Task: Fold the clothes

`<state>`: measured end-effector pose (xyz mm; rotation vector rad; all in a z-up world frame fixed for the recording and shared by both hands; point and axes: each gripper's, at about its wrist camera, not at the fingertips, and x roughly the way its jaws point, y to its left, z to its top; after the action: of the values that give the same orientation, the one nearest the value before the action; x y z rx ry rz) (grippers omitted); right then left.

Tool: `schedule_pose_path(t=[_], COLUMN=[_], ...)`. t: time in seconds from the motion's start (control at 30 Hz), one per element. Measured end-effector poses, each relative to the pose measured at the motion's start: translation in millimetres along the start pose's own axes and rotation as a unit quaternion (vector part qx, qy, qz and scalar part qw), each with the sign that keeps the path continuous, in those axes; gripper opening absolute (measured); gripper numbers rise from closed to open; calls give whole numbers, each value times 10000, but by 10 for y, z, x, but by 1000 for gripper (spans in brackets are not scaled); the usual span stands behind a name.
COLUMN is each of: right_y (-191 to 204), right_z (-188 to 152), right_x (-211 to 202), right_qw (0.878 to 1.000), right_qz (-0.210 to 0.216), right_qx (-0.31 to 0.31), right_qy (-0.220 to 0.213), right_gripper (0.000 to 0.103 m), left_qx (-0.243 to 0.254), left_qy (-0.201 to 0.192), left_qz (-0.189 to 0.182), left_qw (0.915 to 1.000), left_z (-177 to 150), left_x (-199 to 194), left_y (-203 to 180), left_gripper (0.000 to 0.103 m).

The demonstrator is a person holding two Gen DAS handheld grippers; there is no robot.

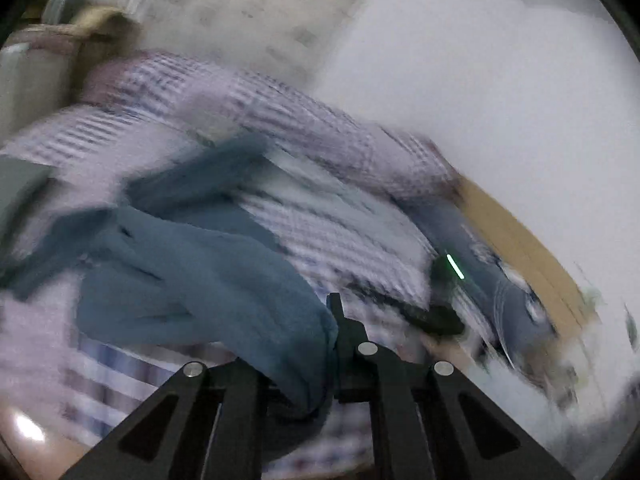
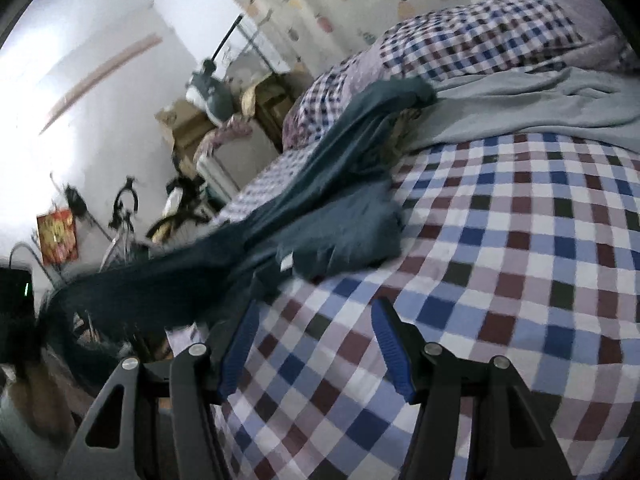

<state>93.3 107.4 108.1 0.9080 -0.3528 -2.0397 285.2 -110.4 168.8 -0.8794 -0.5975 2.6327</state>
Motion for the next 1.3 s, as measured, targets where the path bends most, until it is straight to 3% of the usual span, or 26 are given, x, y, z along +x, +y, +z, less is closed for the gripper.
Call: schedule_pose_path(t=[0.13,0.27,0.4,0.6,0.8,0.97,1.07,1.1,1.13,1.2,1.3], right_y=[-123,-197,-124,366,638,621,583,589,595,609,598], right_z=[138,260,312,251,414,605,637,626,614,588,616], right_x=[-121,-185,-160,183,843,1352,1596,1655,1712,1767,1524], right_qw=[9997,9992,9997,9971,9911,9902,9888,9874,9859,9834,9870], right_qz=[-36,-99,-67,-88,-359,-504,-424,-464,-507,-673,-858], right_qx=[158,239,183,-706,-1110,-886,-778,-817,-858,-969,-992], right_qy=[-196,-289,-127,256,644,958,1204,1276,1346,1377,929], right_gripper=[67,69,71,71,71,71,57,40,10,4,3], left_qx=[466,763,899,1094,1143,1080,1067,1064,1059,999,800], left_qy=[948,1778,2090,2543,2570,2552,2554,2556,2558,2565,2545], left_qz=[-666,-923,-1019,-1158,-1071,-1069,-1051,-1041,-1031,-1003,-957], left_qw=[9922,9768,9684,9539,9536,9549,9552,9553,9554,9561,9590], left_z=[-560,-1145,-1351,-1655,-1659,-1626,-1602,-1594,-1586,-1560,-1507], left_x=[516,849,956,1113,1081,1015,973,960,947,926,891], left_y=[-539,-825,-901,-1012,-1017,-1000,-961,-947,-933,-891,-803], left_gripper=[8,7,7,7,7,7,7,7,7,7,7])
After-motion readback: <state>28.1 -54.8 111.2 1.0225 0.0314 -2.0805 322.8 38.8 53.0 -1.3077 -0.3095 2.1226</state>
